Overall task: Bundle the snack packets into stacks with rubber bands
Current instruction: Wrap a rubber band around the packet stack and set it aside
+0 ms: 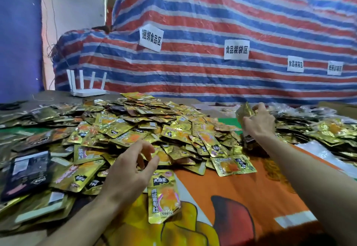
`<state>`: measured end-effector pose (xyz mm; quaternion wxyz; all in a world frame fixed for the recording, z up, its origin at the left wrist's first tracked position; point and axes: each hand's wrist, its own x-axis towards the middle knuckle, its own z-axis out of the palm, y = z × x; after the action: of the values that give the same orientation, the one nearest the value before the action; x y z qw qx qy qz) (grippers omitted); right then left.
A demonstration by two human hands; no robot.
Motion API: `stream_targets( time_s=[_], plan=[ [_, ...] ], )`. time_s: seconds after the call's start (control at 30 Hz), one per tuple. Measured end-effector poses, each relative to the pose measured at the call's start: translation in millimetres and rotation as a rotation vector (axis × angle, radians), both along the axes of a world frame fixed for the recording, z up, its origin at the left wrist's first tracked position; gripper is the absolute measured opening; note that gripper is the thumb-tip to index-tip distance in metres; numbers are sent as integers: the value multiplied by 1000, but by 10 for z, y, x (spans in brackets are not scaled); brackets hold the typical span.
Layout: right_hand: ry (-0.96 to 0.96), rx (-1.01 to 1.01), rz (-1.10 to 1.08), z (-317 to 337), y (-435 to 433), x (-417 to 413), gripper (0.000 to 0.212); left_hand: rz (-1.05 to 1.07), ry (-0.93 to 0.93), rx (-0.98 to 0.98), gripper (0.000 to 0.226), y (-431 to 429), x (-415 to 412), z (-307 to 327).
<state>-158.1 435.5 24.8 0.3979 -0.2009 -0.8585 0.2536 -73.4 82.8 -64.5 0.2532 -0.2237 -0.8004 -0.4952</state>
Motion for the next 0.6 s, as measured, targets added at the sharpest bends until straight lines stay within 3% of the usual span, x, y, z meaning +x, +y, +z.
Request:
stream_targets(
  time_s=[0.07,0.23,0.37,0.47,0.6],
  plan=[
    [-58,68,-50,-91,93,-103,28,1,19,-16,9,3,-22,-11],
    [-433,267,-328,-353,112,-251,31,25,37,-52,13,-13,-56,-26],
    [-427,226,-358,-433,-25,-246,40,17,30,-68,13,-4,-38,-22],
    [-269,285,-211,-404,-266,-215,44,18,13,-63,11,-5,-23,6],
    [-196,332,229,-386,-898,-112,40,72,24,-63,7,-11,-16,10]
  ],
)
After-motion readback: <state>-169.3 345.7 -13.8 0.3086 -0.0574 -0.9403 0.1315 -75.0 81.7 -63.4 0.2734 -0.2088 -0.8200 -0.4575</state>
